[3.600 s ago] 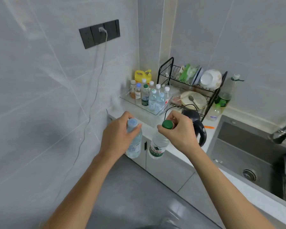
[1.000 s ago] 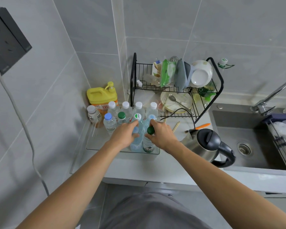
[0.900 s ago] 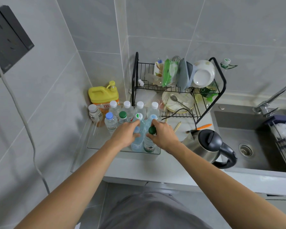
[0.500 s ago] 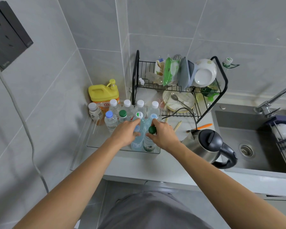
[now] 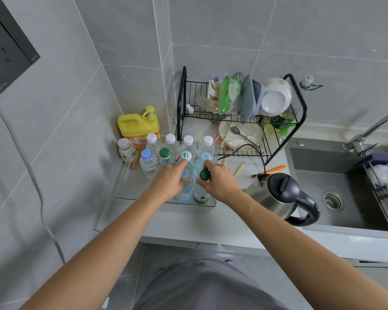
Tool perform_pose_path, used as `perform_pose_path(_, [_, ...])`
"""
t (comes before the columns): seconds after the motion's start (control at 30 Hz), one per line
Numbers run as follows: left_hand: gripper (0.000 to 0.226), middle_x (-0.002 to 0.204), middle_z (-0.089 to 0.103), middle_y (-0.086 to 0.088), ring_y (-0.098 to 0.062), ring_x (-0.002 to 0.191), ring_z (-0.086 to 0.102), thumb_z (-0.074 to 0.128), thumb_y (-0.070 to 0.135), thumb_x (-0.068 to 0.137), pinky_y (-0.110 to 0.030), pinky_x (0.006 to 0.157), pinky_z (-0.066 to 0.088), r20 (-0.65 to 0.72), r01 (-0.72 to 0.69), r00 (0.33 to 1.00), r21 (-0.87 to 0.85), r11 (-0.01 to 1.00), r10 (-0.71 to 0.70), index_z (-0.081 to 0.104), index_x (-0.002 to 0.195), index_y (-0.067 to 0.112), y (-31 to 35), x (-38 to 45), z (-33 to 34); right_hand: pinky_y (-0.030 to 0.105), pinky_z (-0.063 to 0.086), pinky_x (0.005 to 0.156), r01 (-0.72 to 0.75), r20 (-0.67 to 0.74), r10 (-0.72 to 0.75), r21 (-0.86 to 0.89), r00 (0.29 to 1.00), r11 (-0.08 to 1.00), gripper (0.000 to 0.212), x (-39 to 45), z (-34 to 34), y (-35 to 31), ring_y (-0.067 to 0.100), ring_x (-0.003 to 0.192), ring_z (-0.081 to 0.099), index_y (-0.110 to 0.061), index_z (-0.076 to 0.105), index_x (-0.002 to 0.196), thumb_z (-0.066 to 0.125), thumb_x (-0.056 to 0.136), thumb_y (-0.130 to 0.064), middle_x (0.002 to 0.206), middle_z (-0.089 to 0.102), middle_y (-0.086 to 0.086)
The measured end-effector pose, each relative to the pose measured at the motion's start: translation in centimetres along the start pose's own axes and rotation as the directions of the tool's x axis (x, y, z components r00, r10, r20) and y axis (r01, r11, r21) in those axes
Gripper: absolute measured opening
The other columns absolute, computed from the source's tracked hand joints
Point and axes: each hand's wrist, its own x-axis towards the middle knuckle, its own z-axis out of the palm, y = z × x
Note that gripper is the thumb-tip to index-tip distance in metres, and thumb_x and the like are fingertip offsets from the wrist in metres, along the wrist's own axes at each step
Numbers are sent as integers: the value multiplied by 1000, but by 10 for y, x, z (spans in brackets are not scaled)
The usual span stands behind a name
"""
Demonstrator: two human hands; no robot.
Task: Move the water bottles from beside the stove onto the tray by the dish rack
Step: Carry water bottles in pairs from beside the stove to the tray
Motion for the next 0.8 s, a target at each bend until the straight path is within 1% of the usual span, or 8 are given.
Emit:
perform_pose_path(0.17, [38,79,62,-6,-34,73,64,72,38,97,-44,63,51,18,5,1000,-1,1000,-5,46,115,17,1,0,-3,40,53,70,11,17,-11,-19,1000,1000,38,1,-1,-3,28,76,58,-17,48,99,78,89,-38,91,62,4])
perform_pose_path(0.3, [36,77,56,-2,-29,70,56,72,36,97,-40,59,43,14,-6,1000,5,1000,6,47,114,16,3,-1,-4,39,51,70,22,34,-21,-25,999,999,37,0,-2,-3,28,77,57,-17,47,98,78,91,-35,92,61,4])
perform_pose_path(0.47, [34,86,63,-5,-31,77,63,73,35,96,-43,64,49,20,-25,999,-6,1000,25,47,110,18,2,-2,-5,42,54,77,17,51,-15,-43,999,999,35,1,-10,1,28,82,60,-15,52,104,78,91,-37,96,64,5])
perform_pose_path(0.67, [35,75,59,-1,-27,68,60,73,38,95,-42,61,49,11,-20,1000,-25,999,20,43,105,23,1,-2,-4,44,55,79,8,54,-5,-44,999,999,37,-1,-11,0,29,84,61,-14,53,107,77,92,-38,99,66,7])
perform_pose_path(0.8, [35,70,57,1,-24,62,58,73,38,95,-41,58,47,17,-13,1000,-49,999,14,43,105,25,2,-4,-6,38,53,74,1,68,2,-43,998,999,38,0,-12,-1,27,83,60,-16,54,109,77,91,-39,98,65,6])
